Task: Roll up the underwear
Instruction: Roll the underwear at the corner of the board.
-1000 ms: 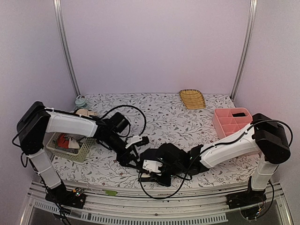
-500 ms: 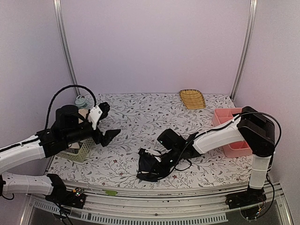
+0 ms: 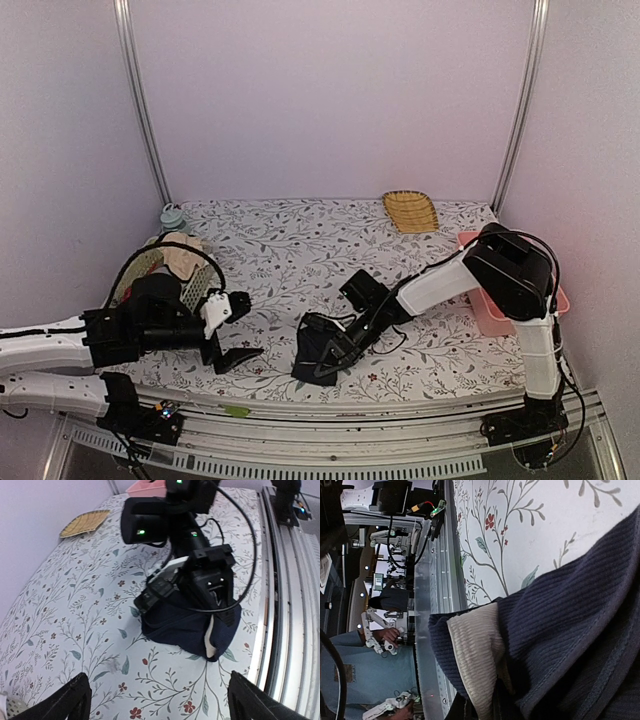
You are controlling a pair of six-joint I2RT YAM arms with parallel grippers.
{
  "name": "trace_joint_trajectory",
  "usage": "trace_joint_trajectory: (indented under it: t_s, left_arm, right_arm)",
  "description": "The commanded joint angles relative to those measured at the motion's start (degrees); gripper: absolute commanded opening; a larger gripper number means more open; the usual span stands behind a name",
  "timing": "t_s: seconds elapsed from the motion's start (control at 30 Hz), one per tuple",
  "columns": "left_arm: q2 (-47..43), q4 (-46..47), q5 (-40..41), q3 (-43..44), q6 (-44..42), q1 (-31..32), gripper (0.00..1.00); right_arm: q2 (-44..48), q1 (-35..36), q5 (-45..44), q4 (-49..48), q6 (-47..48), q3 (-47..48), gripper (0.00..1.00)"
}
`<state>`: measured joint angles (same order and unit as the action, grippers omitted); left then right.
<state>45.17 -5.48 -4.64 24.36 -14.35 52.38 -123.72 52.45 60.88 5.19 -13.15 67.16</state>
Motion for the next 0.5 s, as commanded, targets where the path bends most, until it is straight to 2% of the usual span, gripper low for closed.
trace_joint_trajectory:
  t_s: [0.0,0.17,0.33,0.47]
  left_arm:
    - [4.64,0.52,1.03,-0.35,-6.06,6.05,0.94]
    - [14.03,1.94,3.63,1.59,-11.53,12.86,0.87]
    - [22.98,7.31,5.09,3.64,-14.04,17.30,0.66]
    - [28.64,11.50,7.27,5.46,-15.79,19.23,0.58]
  right_arm:
    - [-7.62,-0.64,-0.99,8.96,-2.96,0.34,0.00]
    - [-13.07,-1.42,1.44,13.65,-4.80,3.44,0.00]
    - [-14.91,-1.62,2.65,15.37,-6.33,5.30,0.00]
    - [-15.72,-1.85,2.68,16.17,-6.98,5.78,0.00]
